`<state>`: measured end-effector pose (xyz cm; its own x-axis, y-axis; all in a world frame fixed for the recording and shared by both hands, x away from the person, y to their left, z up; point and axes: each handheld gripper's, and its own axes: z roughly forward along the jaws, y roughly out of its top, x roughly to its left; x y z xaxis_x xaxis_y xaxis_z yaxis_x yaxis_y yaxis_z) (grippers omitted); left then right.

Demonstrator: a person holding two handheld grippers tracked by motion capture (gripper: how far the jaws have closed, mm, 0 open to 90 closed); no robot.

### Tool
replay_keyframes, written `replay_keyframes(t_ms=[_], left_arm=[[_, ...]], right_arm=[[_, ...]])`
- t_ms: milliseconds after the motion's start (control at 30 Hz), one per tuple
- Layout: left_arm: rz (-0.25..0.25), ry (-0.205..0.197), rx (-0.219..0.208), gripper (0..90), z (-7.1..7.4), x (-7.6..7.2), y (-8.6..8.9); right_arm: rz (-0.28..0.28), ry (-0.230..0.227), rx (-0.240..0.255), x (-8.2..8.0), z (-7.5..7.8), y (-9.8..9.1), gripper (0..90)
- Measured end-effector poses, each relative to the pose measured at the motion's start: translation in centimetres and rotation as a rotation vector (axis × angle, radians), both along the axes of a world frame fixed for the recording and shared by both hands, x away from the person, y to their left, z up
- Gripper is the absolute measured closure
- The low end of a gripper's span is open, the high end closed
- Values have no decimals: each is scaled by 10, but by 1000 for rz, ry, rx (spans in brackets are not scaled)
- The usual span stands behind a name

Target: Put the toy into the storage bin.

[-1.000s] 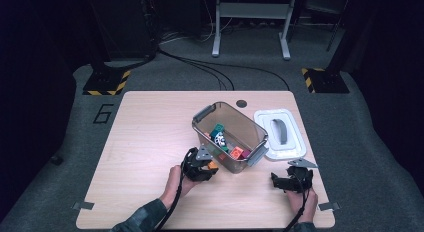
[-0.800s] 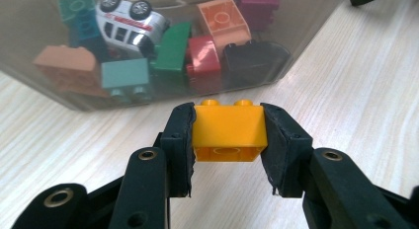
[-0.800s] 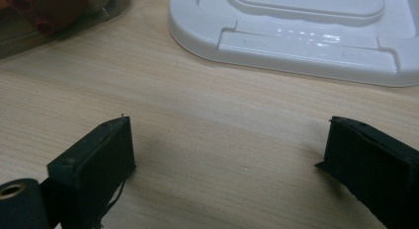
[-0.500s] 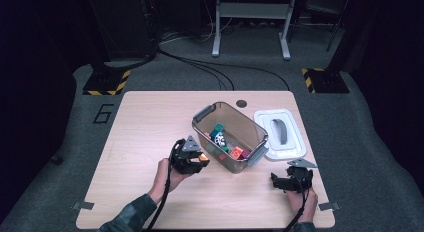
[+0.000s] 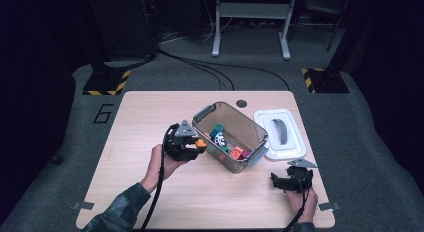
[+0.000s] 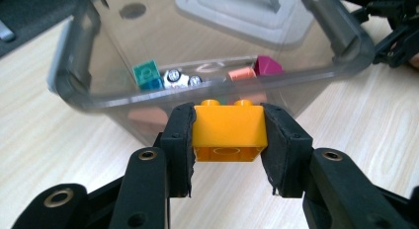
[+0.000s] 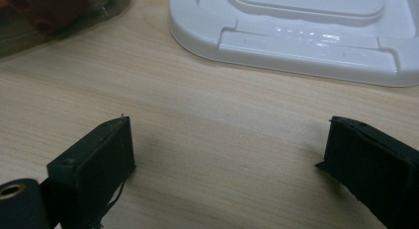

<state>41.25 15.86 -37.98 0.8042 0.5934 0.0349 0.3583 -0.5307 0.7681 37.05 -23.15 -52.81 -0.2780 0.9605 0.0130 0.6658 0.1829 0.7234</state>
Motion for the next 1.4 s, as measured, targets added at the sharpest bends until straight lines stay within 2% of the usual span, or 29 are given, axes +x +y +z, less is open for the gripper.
replay_keyframes(t_ms=[100, 300, 400, 533, 600, 967, 1400], left_arm=[[-5, -1, -1, 591, 5, 4, -4], [-11, 31, -31, 590, 15, 18, -20], [-15, 31, -29, 591, 17, 22, -27], [-32, 39, -16, 590, 18, 26, -45], [-36, 58, -26, 590, 16, 29, -52], [-72, 130, 0, 590, 5, 33, -87], [-118, 188, 25, 588, -10, 30, -109]], right_arm=[[-6, 0, 11, 0, 0, 0, 43], [-3, 1, 5, 0, 0, 0, 43], [-4, 0, 10, 0, 0, 0, 43], [-5, 0, 13, 0, 0, 0, 43], [-3, 0, 12, 0, 0, 0, 43], [-3, 0, 12, 0, 0, 0, 43], [-2, -1, 11, 0, 0, 0, 42]])
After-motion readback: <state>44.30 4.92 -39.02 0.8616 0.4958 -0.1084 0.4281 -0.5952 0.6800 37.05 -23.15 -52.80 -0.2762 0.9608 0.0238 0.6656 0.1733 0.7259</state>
